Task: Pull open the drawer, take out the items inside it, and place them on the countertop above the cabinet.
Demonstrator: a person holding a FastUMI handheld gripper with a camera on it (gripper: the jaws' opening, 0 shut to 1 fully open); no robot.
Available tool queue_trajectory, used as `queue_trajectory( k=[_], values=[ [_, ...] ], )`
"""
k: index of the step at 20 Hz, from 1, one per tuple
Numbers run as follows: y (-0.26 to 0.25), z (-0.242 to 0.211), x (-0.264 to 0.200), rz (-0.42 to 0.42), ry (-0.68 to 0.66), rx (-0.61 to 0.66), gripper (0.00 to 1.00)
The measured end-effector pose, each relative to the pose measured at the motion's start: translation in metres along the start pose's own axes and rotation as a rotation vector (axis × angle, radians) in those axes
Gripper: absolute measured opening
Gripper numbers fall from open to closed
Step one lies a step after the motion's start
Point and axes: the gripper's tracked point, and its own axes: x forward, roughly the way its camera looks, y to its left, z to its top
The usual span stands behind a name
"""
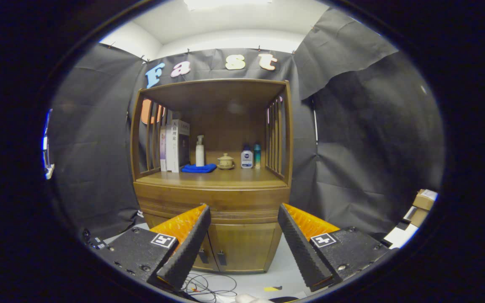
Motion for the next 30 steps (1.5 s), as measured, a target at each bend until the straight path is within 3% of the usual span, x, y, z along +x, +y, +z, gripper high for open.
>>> queue_trajectory(
  k=[10,17,24,30],
  values=[
    [0.061,-0.004,0.107,0.061,-0.003,0.038,1.00],
    [0.100,-0.050,0.190,0.080,0.051,-0.013,1.00],
    [0.118,-0.100,0.223,0.081,0.137,-0.030,1.00],
    [0.129,-0.115,0.228,0.081,0.148,-0.068,0.79]
  ],
)
